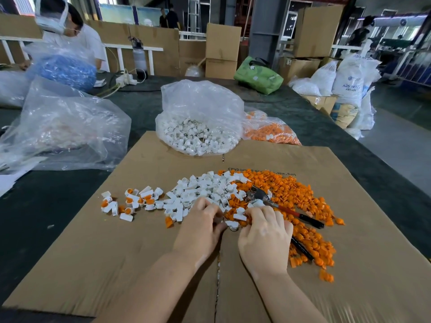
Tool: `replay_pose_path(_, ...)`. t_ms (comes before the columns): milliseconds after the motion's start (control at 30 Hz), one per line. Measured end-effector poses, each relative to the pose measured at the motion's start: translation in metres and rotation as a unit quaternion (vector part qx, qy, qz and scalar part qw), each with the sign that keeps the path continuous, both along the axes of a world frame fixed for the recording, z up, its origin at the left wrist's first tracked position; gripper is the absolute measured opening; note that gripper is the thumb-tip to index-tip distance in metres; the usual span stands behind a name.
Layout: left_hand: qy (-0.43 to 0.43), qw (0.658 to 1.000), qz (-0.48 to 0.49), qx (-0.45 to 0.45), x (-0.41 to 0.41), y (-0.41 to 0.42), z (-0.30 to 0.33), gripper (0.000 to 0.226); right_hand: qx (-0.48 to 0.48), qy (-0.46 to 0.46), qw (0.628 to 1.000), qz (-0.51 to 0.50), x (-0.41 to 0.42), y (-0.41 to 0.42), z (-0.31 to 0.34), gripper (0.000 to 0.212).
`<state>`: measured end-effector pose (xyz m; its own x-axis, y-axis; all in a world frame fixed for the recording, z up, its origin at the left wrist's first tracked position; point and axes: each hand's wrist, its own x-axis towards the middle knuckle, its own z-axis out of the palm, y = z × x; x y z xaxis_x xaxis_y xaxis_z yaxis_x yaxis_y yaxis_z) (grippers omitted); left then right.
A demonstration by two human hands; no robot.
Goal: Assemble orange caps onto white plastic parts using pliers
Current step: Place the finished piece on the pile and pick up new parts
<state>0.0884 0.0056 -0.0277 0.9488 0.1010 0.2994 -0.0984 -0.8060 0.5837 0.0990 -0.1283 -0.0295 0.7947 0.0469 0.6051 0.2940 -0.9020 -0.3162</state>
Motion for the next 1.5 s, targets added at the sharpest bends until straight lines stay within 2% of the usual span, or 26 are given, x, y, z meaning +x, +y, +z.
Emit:
replay_pose_path(133,-0.01,1.0,-0.001,-0.029,-0.003,0.0,0.0,0.014,-0.001,0.013,1.0,0.003,-0.001,0.0,0.0,0.026)
replay_pose_path(467,-0.037,0.999,0.01,-0.028,-0.008,0.0,0.001,0.023,-0.038,-0.011,0.999,-0.006,0.001,0.0,-0.001,0.021)
replay_pose_path(600,-0.056,0.997,0.03,-0.049,-0.012,0.0,0.0,0.012,-0.048,-0.015,0.999,-0.011,0.002,0.0,-0.002,0.026)
replay_pose_path(733,-0.063,0.996,0.036,-0.06,-0.013,-0.001,0.0,0.018,-0.06,-0.023,0.998,-0.001,0.001,0.0,-0.003,0.023)
replay_pose_path(867,-0.079,0.995,0.025,-0.055,-0.014,0.0,0.002,0.017,-0.078,-0.018,0.997,-0.007,0.001,0.0,-0.003,0.031)
replay_pose_path(1367,-0.05,0.992,0.054,-0.104,-0.01,0.005,0.001,0.02,-0.017,-0.005,1.0,0.012,0.003,0.001,-0.003,0.044)
replay_pose_path(1500,-0.029,0.986,0.067,-0.147,-0.008,0.004,0.0,0.015,0.016,-0.005,1.0,0.023,0.003,0.001,-0.001,0.036)
